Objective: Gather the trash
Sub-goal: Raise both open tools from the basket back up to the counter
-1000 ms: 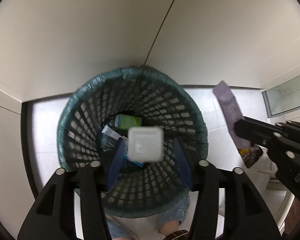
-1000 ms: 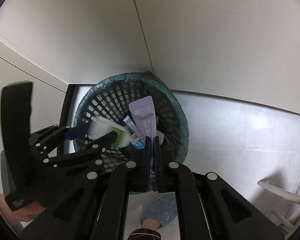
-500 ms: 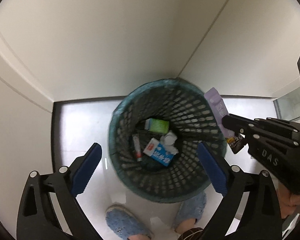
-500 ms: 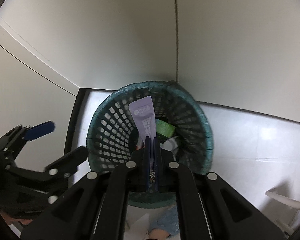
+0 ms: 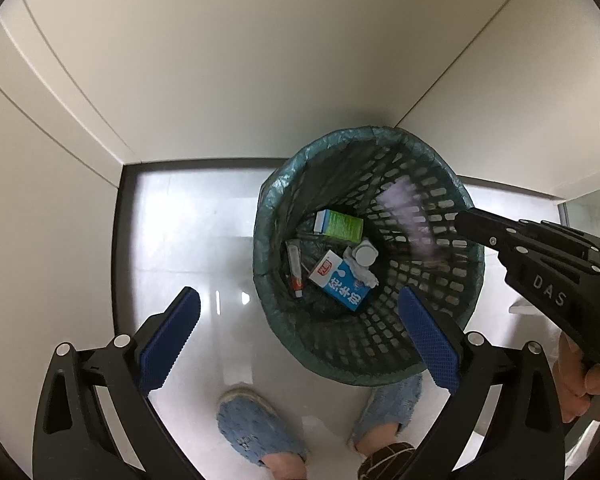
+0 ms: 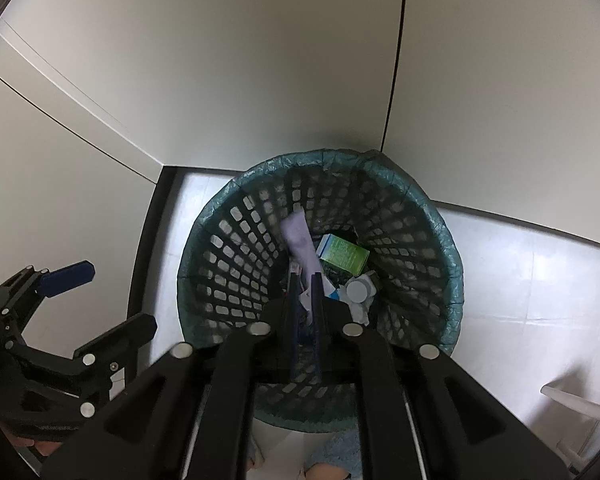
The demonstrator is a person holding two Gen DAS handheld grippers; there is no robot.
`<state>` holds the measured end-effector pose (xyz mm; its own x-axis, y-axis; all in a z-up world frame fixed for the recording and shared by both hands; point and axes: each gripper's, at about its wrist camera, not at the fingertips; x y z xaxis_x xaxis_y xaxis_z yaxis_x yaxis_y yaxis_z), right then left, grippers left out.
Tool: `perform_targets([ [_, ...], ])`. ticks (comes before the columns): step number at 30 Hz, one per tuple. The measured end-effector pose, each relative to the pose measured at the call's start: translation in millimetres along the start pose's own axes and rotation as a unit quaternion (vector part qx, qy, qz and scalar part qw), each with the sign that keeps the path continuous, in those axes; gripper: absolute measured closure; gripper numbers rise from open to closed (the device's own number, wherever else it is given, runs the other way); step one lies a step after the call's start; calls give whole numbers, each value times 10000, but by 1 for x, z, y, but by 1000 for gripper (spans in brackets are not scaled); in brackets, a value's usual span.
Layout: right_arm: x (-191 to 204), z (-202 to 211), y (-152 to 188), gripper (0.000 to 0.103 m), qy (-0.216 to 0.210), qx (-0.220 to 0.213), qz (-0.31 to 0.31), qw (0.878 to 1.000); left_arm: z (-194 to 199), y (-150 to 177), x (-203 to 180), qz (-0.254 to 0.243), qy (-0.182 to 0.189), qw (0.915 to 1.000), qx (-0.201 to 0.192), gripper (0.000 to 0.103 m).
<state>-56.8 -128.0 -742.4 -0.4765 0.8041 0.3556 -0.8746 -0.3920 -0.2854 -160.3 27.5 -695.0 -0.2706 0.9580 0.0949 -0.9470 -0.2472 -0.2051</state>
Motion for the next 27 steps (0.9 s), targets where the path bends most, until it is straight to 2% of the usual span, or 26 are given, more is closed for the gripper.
perform_targets([
  [2,-1,1,0,79,-12,-1,-28,10000,-3,0,2,52,-3,10000,42,6],
  [4,-2,1,0,67,23,-43,-45,10000,-4,-1,3,77,-15,10000,45,6],
  [5,-2,2,0,64,21,-51,-58,10000,-4,-1,4,81,-31,10000,44,6],
  [10,-3,13,3,33,112,-166,-98,9998,2,-3,4,44,-38,10000,17,6],
  [13,0,25,5,22,165,-229,-90,9996,9,-4,4,32,-14,10000,30,6],
  [17,4,47,6,16,187,-244,-102,9995,25,-5,4,2,110,9999,106,6],
  [19,9,62,5,10,205,-267,-124,9994,38,-5,3,-33,102,9999,98,6],
  [27,37,133,-2,8,481,-408,-118,9979,103,-11,9,-171,-26,9998,30,6],
])
Point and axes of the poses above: each gripper's, at about its wrist camera, not at the fingertips, and z roughly against the way its jaws point, x to its left, y to its underside, and after that the axes turned 14 degrees about -y, right-handed
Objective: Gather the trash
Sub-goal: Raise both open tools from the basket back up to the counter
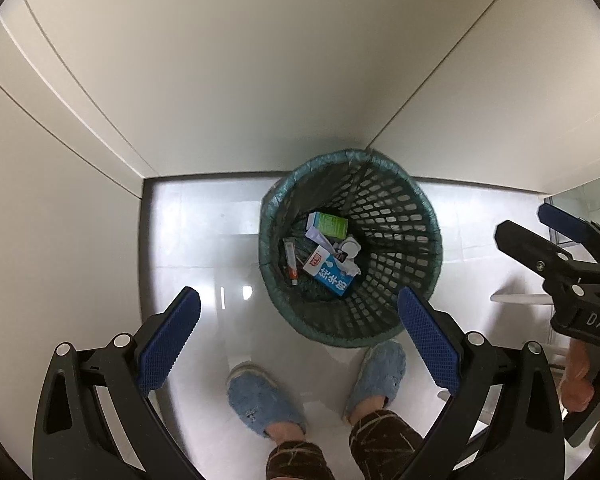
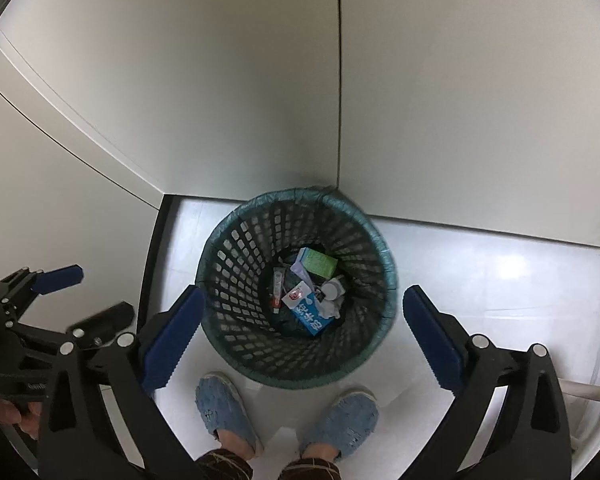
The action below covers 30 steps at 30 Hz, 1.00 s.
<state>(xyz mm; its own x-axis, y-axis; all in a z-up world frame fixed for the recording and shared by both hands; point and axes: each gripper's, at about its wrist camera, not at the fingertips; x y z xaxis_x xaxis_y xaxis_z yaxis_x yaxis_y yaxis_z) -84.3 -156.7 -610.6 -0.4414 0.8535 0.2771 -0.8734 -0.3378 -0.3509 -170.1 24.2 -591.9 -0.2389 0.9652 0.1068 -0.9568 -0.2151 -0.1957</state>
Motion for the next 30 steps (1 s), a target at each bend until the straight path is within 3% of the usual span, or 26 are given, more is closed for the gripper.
perform_targets([
  [5,15,50,-8,8,177,-111,102,9997,52,-9,12,59,-129,9999,-66,6],
  [22,63,226,-38,8,358,-589,-116,9976,229,-30,21,-26,-21,9988,-481,6],
  [30,89,292,-69,8,472,-909,118,9947,308,-59,33,-226,54,9953,-936,6],
])
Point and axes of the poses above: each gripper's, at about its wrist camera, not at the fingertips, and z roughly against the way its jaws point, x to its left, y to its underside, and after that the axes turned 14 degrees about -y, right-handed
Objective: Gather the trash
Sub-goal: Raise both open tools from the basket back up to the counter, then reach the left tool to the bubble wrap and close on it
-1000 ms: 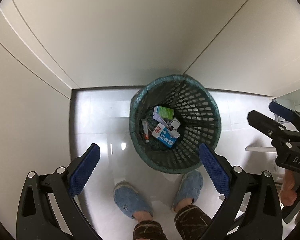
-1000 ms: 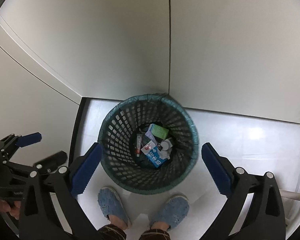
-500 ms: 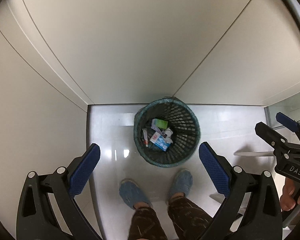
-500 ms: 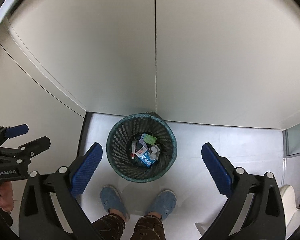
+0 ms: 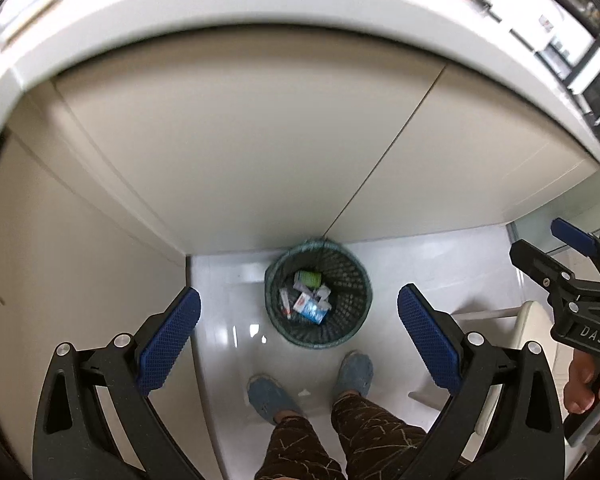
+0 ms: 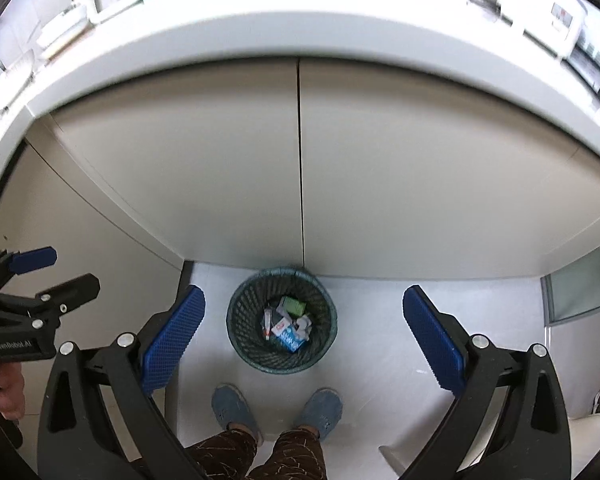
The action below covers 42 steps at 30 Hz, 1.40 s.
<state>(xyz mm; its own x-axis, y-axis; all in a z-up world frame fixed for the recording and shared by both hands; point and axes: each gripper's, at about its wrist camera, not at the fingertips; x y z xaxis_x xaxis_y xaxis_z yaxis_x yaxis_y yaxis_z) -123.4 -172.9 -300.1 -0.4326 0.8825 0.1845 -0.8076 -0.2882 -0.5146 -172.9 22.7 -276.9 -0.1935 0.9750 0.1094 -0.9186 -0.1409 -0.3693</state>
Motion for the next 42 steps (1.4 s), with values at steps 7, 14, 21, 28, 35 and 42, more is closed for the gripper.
perform_targets([
  [7,21,62,-37,8,80,-442,36,9990,63,-38,11,-130,-8,9983,-560,6],
  [14,33,104,-71,8,186,-646,-20,9977,113,-68,18,-230,19,9944,-1030,6],
  [21,32,135,-106,8,344,-931,-82,9950,149,-101,21,-270,35,9912,-1293,6],
  [28,12,148,-151,8,392,-1025,-81,9939,155,-152,17,-79,-6,9920,-1262,6],
  [35,-35,131,-219,8,310,-1037,-108,9941,139,-226,8,235,-171,9915,-1271,6],
  [42,-101,93,-308,8,122,-899,2,9959,102,-317,-18,408,-310,9922,-1134,6],
])
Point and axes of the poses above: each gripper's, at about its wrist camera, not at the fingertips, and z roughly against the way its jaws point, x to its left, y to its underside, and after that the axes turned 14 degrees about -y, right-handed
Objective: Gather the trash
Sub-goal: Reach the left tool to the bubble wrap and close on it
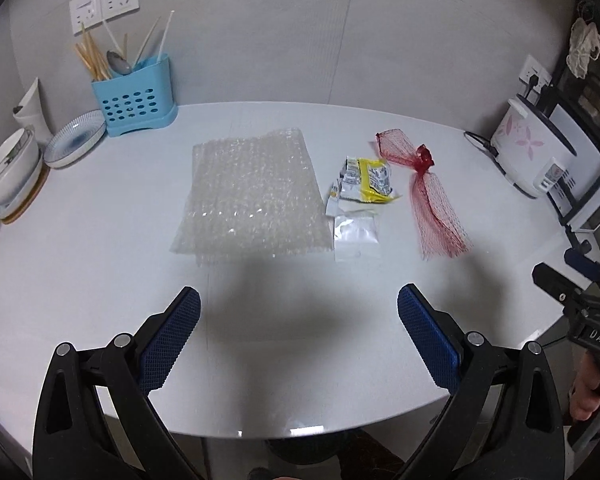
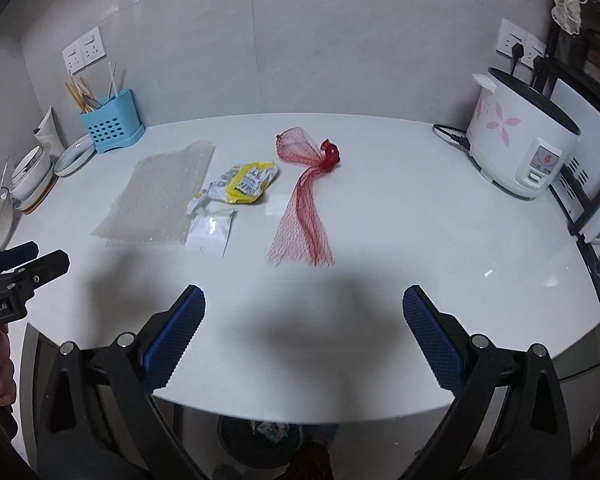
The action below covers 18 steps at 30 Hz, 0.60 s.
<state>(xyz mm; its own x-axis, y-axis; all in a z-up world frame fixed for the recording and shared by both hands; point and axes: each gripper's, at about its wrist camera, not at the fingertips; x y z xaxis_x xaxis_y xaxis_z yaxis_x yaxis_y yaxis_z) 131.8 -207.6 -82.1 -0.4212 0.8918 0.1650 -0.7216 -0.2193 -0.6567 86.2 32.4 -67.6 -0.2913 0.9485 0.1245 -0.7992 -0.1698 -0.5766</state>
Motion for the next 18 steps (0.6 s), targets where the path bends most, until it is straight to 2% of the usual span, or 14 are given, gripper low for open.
perform_targets([
  [5,-38,-38,-48,8,-54,127,72,9999,-48,-42,-18,85,-218,9995,234,6],
  [12,-67,-85,-84,8,-185,440,188,9987,-120,-86,-30,234,-492,9962,679,6],
  [18,-82,-125,-108,8,-285,671,284,9969,-171,-106,-38,345,-684,9922,980,6],
])
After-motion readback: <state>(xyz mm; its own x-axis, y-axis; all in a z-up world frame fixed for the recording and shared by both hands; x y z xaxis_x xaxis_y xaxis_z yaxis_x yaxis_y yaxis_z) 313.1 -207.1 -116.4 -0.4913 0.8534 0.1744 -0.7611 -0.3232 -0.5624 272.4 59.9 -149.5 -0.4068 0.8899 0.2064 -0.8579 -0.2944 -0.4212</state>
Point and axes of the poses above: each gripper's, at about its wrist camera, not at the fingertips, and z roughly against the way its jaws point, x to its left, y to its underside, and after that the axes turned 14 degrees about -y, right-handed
